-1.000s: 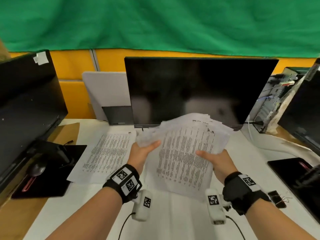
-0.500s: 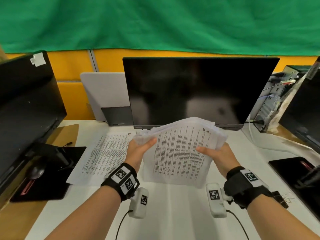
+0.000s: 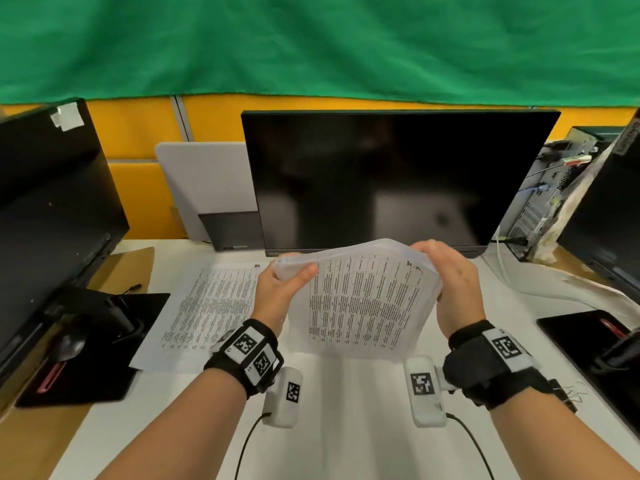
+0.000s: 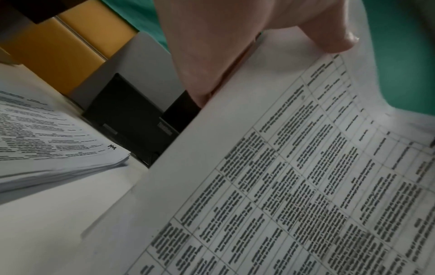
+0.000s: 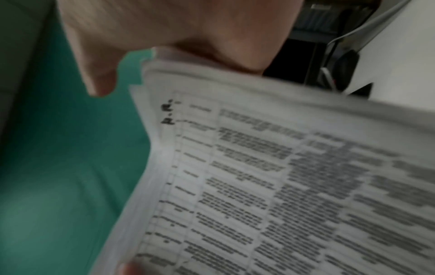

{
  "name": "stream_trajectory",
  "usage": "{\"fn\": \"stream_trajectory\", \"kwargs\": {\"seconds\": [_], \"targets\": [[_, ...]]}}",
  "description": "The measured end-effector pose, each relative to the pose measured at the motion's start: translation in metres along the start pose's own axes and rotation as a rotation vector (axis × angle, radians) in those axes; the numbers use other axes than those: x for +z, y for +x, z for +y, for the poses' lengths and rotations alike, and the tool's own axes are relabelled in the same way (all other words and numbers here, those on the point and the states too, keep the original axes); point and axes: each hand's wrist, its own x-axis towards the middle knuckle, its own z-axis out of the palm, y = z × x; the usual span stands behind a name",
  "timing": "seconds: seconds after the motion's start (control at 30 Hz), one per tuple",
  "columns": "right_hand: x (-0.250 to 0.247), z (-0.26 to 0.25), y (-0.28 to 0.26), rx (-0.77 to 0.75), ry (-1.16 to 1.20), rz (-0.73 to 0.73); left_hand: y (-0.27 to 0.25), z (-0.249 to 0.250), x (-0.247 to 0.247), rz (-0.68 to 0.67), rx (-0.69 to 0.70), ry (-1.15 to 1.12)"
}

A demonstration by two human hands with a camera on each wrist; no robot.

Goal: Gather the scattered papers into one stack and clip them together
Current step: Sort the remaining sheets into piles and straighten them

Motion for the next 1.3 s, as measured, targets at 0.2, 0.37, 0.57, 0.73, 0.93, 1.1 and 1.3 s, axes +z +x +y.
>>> {"fn": "stream_trajectory", "kwargs": {"seconds": [0.2, 0.37, 0.57, 0.73, 0.93, 1.1, 1.3], "targets": [[0.006, -0.001, 0.008, 0.046, -0.103, 0.149, 0.000, 0.000, 0.005, 0.011, 0.006, -0.025], [0.000, -0.004, 0.004, -0.043, -0.161, 0.086, 0.001, -0.001, 0.006, 0.016, -0.004, 0.001], [-0.013, 0.022, -0.019, 0.132, -0.083, -0.063, 0.000, -0.007, 0.004, 0.081, -0.063, -0.072], [0.004, 0.043, -0.015, 0.382, 0.007, -0.004, -0.010, -0.011, 0.021, 0.134, -0.173, -0.200], [0.000, 0.039, -0.017, 0.389, -0.001, 0.029, -0.018, -0.002, 0.031, 0.336, 0.020, -0.227], [-0.001, 0.036, -0.019, 0.351, 0.004, -0.004, -0.019, 0.018, 0.050, 0.410, 0.201, -0.143], [-0.002, 0.036, -0.018, 0.376, 0.006, -0.015, -0.012, 0.020, 0.056, 0.529, 0.203, -0.151]]}}
